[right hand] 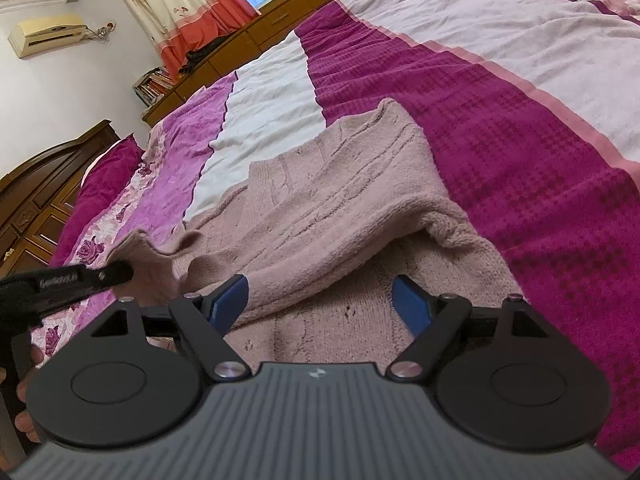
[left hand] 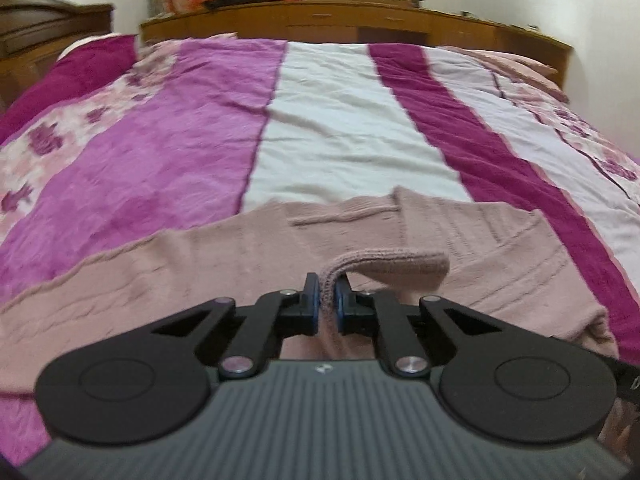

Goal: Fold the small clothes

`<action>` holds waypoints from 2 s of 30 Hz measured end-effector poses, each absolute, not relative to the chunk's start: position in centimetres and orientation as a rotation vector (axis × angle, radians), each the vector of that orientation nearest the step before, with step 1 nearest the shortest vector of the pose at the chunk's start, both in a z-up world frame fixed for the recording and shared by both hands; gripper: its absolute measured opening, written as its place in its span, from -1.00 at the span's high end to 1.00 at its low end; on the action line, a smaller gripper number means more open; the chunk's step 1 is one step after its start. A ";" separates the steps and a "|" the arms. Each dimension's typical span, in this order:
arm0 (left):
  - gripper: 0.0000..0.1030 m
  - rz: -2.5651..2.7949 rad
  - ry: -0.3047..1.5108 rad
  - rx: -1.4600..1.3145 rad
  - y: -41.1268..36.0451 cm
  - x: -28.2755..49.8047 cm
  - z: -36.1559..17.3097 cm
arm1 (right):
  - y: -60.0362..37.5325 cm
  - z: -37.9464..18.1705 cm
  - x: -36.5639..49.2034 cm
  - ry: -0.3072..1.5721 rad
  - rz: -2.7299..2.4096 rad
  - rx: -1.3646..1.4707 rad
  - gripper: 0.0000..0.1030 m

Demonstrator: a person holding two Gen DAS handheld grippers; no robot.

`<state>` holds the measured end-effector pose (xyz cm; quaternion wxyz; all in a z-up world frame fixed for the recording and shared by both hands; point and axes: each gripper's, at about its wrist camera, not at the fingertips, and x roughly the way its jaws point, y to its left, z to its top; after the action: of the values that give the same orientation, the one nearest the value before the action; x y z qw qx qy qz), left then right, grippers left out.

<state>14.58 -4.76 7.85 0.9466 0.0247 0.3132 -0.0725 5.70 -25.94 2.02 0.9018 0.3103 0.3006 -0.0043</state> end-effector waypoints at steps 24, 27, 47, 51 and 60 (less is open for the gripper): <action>-0.06 -0.065 0.705 0.214 -3.4 12.6 4.5 | -25.9 2.1 5.5 0.623 -0.009 0.636 -0.64; -0.06 -0.107 0.685 0.291 -5.1 12.5 4.4 | -26.3 2.5 5.2 0.622 -0.014 0.668 -0.64; 0.75 0.058 0.688 0.012 2.6 13.7 5.6 | -28.6 2.3 4.7 0.569 -0.071 0.735 -0.64; 0.74 0.055 0.747 -0.016 4.1 13.5 4.5 | -28.4 2.5 4.6 0.571 -0.075 0.718 -0.64; 0.60 0.024 0.752 -0.073 5.5 13.4 4.2 | -30.3 2.6 3.6 0.492 -0.104 0.867 -0.64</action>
<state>13.42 5.54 4.19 0.9293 -0.0358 0.3673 0.0119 3.56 -30.29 2.62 0.8771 0.4156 0.2358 -0.0497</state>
